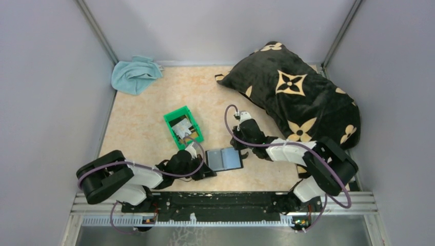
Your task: Take the credit cards out of the card holder
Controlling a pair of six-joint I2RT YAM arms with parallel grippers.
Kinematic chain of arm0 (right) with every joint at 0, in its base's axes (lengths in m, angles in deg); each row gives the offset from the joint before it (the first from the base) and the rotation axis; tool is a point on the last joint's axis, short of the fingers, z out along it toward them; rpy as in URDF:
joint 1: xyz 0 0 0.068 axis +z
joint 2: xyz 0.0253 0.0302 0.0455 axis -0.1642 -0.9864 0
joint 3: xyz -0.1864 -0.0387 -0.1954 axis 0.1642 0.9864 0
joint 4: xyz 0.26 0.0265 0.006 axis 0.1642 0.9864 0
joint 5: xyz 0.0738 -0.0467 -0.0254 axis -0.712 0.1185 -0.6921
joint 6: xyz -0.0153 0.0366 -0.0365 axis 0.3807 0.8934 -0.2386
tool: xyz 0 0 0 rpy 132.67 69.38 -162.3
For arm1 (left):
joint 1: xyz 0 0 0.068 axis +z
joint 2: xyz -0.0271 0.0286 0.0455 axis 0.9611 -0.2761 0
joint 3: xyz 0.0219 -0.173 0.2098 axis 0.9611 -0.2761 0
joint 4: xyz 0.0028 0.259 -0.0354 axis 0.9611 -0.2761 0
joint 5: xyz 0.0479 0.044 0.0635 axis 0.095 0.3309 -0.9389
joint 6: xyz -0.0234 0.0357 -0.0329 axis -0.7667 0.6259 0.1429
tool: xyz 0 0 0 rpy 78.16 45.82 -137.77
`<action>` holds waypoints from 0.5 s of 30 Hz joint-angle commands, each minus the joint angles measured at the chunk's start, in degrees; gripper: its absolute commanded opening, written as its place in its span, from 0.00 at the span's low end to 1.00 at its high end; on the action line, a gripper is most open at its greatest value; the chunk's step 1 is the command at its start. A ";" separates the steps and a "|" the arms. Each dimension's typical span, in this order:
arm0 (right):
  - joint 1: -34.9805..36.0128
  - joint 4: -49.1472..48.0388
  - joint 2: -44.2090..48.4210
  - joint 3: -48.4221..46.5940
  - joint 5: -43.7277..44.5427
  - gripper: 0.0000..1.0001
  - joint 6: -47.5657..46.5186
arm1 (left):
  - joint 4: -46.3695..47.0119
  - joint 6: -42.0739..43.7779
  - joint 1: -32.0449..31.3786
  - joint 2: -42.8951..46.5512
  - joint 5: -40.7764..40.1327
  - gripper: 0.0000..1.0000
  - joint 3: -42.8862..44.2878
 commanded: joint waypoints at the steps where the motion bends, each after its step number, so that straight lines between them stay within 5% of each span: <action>1: 0.17 -4.28 8.95 0.83 3.56 0.00 0.55 | 5.52 6.41 -0.10 -0.53 4.98 0.00 0.32; 5: 0.33 -5.65 14.24 1.00 1.51 0.00 1.62 | 8.45 10.85 -0.14 4.45 7.08 0.00 0.81; 10: 2.58 -3.87 13.55 1.18 0.74 0.00 2.36 | -11.39 15.94 1.57 14.00 2.87 0.00 7.23; 15: 5.64 -6.91 12.12 4.21 0.42 0.00 5.92 | -25.83 16.71 11.32 19.17 4.54 0.00 9.33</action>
